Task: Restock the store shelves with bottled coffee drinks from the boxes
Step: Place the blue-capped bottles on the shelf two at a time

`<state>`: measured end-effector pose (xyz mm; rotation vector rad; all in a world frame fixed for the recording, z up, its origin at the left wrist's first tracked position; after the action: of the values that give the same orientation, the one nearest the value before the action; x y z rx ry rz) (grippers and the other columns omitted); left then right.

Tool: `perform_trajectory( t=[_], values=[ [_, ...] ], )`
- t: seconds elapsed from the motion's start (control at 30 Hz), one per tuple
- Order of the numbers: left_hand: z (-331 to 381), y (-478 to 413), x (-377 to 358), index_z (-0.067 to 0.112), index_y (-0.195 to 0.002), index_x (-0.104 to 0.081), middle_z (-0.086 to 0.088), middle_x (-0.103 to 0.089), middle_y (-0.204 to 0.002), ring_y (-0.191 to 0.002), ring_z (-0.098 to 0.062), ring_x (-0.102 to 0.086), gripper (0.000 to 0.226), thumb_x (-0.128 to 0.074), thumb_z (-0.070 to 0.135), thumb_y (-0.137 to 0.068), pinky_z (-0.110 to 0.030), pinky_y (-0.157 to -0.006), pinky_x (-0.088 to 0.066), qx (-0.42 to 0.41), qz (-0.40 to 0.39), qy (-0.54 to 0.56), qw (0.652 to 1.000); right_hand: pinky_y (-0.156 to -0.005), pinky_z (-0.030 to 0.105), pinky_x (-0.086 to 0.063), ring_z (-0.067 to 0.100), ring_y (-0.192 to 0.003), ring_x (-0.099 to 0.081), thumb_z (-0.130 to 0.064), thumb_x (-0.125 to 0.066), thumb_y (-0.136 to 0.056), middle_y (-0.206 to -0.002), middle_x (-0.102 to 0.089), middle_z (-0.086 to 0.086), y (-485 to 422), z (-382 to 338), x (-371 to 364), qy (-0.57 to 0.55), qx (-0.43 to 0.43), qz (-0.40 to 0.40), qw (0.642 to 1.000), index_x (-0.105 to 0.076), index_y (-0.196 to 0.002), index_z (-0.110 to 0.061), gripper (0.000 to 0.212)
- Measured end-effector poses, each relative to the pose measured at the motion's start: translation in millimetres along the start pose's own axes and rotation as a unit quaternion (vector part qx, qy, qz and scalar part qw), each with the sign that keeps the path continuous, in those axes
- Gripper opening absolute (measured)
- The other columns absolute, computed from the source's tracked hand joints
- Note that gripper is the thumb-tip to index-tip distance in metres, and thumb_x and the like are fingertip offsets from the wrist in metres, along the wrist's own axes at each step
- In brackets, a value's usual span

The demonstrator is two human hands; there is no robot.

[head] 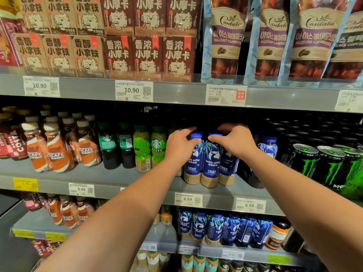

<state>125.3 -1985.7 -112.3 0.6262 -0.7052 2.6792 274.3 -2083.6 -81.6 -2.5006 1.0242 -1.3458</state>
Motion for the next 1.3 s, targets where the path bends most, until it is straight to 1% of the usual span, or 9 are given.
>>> perform_trajectory(
  t=[0.17, 0.27, 0.43, 0.5, 0.6, 0.7, 0.8, 0.97, 1.3],
  values=[
    [-0.5, -1.6, 5.5, 0.023, -0.125, -0.062, -0.003, -0.067, -0.114, -0.102, -0.018, -0.062, 0.050, -0.073, 0.038, -0.079, -0.035, -0.084, -0.055, -0.007, 0.007, -0.023, 1.000, -0.074, 0.028, -0.051, 0.016, -0.086, -0.063, -0.046, -0.073, -0.076, -0.102, -0.070, 0.002, -0.5, 2.8, -3.7, -0.011, 0.007, -0.012, 1.000, -0.065, -0.112, -0.017, 0.047],
    [1.0, -0.4, 6.2, 0.024, -0.126, -0.060, -0.002, -0.065, -0.115, -0.103, -0.016, -0.057, 0.046, -0.069, 0.037, -0.082, -0.027, -0.078, -0.048, -0.019, 0.006, -0.049, 0.999, -0.076, 0.025, -0.045, 0.016, -0.090, -0.062, -0.038, -0.072, -0.079, -0.110, -0.069, 0.002, -0.4, 4.2, -5.0, -0.022, 0.027, -0.025, 0.999, -0.065, -0.116, -0.017, 0.043],
    [2.5, 0.8, 5.4, 0.026, -0.127, -0.059, -0.005, -0.065, -0.114, -0.114, -0.024, -0.048, 0.047, -0.066, 0.040, -0.083, -0.037, -0.091, -0.047, -0.028, 0.019, -0.099, 0.994, -0.067, 0.022, -0.044, 0.014, -0.085, -0.061, -0.037, -0.074, -0.079, -0.098, -0.065, -0.003, 0.1, 6.9, -5.5, -0.042, 0.011, -0.018, 0.999, -0.065, -0.113, -0.018, 0.039],
    [4.4, 0.6, 5.4, 0.023, -0.126, -0.060, -0.006, -0.064, -0.114, -0.113, -0.025, -0.047, 0.047, -0.065, 0.041, -0.083, -0.037, -0.092, -0.045, -0.032, 0.022, -0.119, 0.992, -0.067, 0.022, -0.047, 0.013, -0.085, -0.062, -0.032, -0.073, -0.081, -0.093, -0.066, -0.004, 0.5, 8.2, -6.2, -0.096, 0.006, -0.027, 0.995, -0.067, -0.103, -0.021, 0.025],
    [11.0, 2.4, 3.6, 0.016, -0.120, -0.061, -0.009, -0.061, -0.112, -0.110, -0.027, -0.046, 0.045, -0.064, 0.041, -0.083, -0.034, -0.092, -0.038, -0.043, 0.022, -0.158, 0.986, -0.079, 0.029, -0.049, 0.015, -0.085, -0.061, -0.022, -0.068, -0.086, -0.094, -0.069, 0.004, -3.4, 15.1, 2.4, -0.218, -0.019, 0.024, 0.975, -0.069, -0.090, -0.021, 0.005],
    [22.7, 8.3, -3.7, 0.022, -0.124, -0.057, -0.006, -0.057, -0.115, -0.112, -0.026, -0.044, 0.052, -0.063, 0.050, -0.082, -0.034, -0.095, -0.031, -0.078, 0.006, -0.190, 0.979, -0.085, 0.030, -0.048, 0.019, -0.094, -0.061, -0.022, -0.071, -0.083, -0.103, -0.066, 0.005, -5.6, 28.0, 6.1, -0.225, -0.059, 0.074, 0.970, -0.065, -0.110, -0.014, 0.028],
    [32.0, 14.3, -16.9, 0.032, -0.137, -0.045, -0.001, -0.053, -0.123, -0.118, -0.023, -0.041, 0.071, -0.065, 0.061, -0.075, -0.036, -0.097, -0.028, -0.121, -0.033, -0.212, 0.969, -0.088, 0.036, -0.051, 0.021, -0.097, -0.063, -0.025, -0.074, -0.078, -0.107, -0.067, 0.005, -0.2, 41.7, 1.4, -0.215, -0.084, 0.092, 0.969, -0.063, -0.113, -0.011, 0.040],
    [31.9, 17.0, -34.3, 0.033, -0.140, -0.039, 0.001, -0.050, -0.129, -0.121, -0.023, -0.036, 0.075, -0.068, 0.056, -0.075, -0.038, -0.100, -0.029, -0.152, -0.062, -0.239, 0.957, -0.087, 0.044, -0.055, 0.023, -0.093, -0.068, -0.027, -0.067, -0.079, -0.106, -0.070, 0.008, 3.3, 56.9, -6.7, -0.261, -0.112, 0.073, 0.956, -0.064, -0.117, -0.015, 0.040],
    [25.3, 10.6, -38.6, 0.027, -0.143, -0.040, -0.001, -0.051, -0.133, -0.128, -0.024, -0.033, 0.071, -0.070, 0.042, -0.080, -0.035, -0.103, -0.035, -0.160, -0.043, -0.209, 0.964, -0.070, 0.028, -0.052, 0.022, -0.087, -0.068, -0.013, -0.059, -0.090, -0.106, -0.068, 0.013, 4.9, 63.5, -14.3, -0.353, -0.128, 0.052, 0.925, -0.058, -0.122, -0.007, 0.032]
  ],
)
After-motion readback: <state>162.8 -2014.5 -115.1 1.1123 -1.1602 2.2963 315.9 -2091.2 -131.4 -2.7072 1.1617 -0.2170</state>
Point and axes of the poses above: each hand's wrist, its own y-axis away from the middle knuckle, its own x-axis out of the back of the hand, z = x × y, the point moved 7 cm from there along -y, towards the middle knuckle
